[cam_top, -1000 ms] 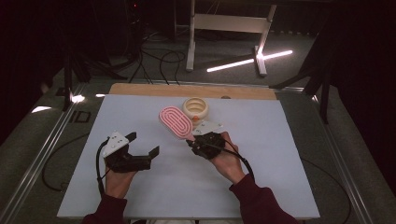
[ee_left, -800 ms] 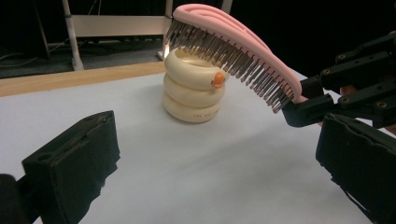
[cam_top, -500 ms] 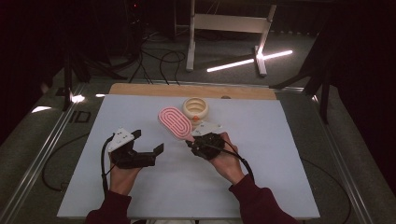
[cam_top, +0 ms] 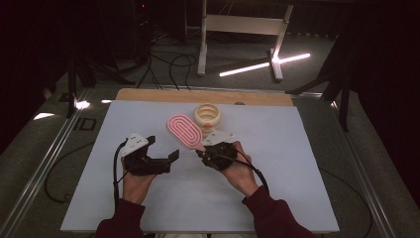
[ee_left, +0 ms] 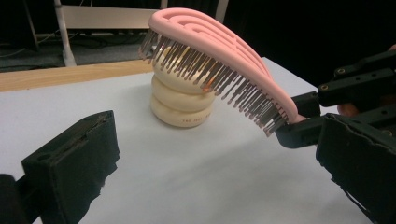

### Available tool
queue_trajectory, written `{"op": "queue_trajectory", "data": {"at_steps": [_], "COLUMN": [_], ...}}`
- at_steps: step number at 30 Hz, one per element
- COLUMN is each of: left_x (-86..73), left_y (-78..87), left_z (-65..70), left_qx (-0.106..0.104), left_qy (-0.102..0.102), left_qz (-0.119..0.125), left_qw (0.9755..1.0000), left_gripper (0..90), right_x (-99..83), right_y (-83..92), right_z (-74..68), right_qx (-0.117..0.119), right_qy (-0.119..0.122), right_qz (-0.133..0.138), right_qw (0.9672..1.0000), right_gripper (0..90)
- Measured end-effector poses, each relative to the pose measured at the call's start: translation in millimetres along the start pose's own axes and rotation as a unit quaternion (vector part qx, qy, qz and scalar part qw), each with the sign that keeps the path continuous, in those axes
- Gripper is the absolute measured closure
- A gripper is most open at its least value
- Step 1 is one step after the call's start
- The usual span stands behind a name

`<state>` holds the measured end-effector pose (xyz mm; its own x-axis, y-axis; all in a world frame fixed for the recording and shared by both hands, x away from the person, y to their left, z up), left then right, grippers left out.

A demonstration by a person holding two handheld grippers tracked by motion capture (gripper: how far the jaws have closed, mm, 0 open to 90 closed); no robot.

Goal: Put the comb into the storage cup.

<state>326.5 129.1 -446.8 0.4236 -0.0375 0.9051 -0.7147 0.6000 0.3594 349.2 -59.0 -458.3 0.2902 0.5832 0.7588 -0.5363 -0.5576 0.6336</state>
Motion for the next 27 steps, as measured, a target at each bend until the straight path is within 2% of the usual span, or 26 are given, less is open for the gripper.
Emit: {"op": "queue_trajectory", "data": {"at_steps": [9, 10, 17, 21, 22, 23, 24, 25, 27], "left_x": [5.4, 7.0, 8.4, 9.4, 9.4, 9.8, 9.8, 10.4, 10.7], "left_y": [-8.6, -12.1, -22.2, -28.9, -28.9, -31.4, -31.4, -33.5, -35.4], "left_z": [6.7, 8.3, 11.7, 11.5, 11.5, 10.9, 10.9, 11.1, 11.5], "left_qx": [-0.007, -0.008, -0.007, -0.010, -0.010, -0.009, -0.009, -0.014, -0.012], "left_qy": [0.007, 0.014, 0.018, 0.042, 0.042, 0.055, 0.055, 0.067, 0.071], "left_qz": [0.003, 0.004, -0.007, -0.007, -0.007, -0.008, -0.008, -0.009, -0.012], "left_qw": [0.9999, 0.9999, 0.9998, 0.9991, 0.9991, 0.9984, 0.9984, 0.9976, 0.9973], "left_gripper": [0.0, 0.0, 0.0, 0.0, 0.0, 0.0, 0.0, 0.0, 0.7], "right_x": [0.3, 0.3, 0.7, 0.7, 0.7, 1.1, 1.1, 1.1, 1.1], "right_y": [-0.1, -0.3, -1.5, -1.3, -1.3, -1.2, -1.2, -1.5, -1.6], "right_z": [-1.4, -1.8, -6.5, -7.4, -7.4, -8.3, -8.3, -8.9, -9.3], "right_qx": [0.002, 0.002, 0.003, 0.004, 0.004, 0.005, 0.005, 0.005, 0.005], "right_qy": [0.002, 0.003, 0.005, 0.012, 0.012, 0.011, 0.011, 0.011, 0.011], "right_qz": [0.001, 0.002, 0.003, 0.005, 0.005, 0.006, 0.006, 0.006, 0.007], "right_qw": [1.0000, 1.0000, 1.0000, 0.9999, 0.9999, 0.9999, 0.9999, 0.9999, 0.9999], "right_gripper": [70.2, 70.1, 70.1, 70.1, 70.1, 70.2, 70.2, 70.2, 70.2]}}
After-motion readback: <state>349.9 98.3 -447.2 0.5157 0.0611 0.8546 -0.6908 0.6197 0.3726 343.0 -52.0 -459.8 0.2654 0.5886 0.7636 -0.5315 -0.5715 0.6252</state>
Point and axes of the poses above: each handheld gripper's, and its own axes: y roughly backward along the jaws, x roughly out of its top, z roughly to its right, the point moved 5 cm from there along -y, roughly forward along the jaws, and after that the axes turned 2 degrees about y, right-handed, at the moved point
